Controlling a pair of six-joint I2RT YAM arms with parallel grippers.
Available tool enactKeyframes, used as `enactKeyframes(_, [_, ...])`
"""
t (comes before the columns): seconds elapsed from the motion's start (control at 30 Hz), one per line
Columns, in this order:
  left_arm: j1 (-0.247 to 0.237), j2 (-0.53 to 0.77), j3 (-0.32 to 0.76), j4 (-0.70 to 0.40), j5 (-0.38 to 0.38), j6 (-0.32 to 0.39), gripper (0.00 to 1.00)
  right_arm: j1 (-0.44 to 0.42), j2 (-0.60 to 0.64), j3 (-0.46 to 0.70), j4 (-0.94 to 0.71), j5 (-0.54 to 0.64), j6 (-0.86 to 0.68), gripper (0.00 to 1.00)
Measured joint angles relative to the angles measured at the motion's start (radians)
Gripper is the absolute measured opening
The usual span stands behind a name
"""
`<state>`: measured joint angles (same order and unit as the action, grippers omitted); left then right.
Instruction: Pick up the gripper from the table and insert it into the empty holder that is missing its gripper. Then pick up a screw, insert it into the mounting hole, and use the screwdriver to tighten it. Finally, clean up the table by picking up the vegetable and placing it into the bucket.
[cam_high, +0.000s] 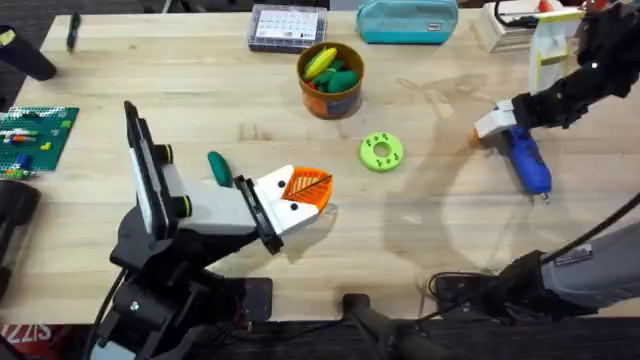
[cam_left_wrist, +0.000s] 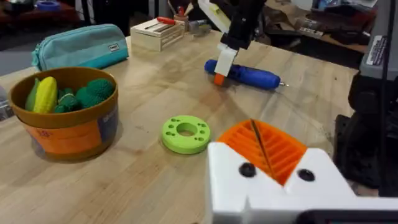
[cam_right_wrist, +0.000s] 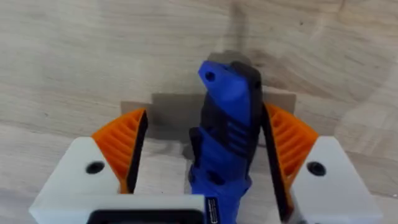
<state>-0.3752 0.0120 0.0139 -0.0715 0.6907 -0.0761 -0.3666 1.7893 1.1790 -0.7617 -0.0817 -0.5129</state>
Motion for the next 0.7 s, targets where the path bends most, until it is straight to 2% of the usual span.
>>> enactKeyframes(0.53, [0.000, 0.000, 0.000, 0.000, 0.000, 0.000, 0.018, 0.005, 0.004, 0.000, 0.017, 0.064, 0.043, 0.816])
enactKeyframes(0.7, [0.000, 0.000, 0.000, 0.000, 0.000, 0.000, 0.018, 0.005, 0.003, 0.000, 0.017, 0.071, 0.050, 0.672])
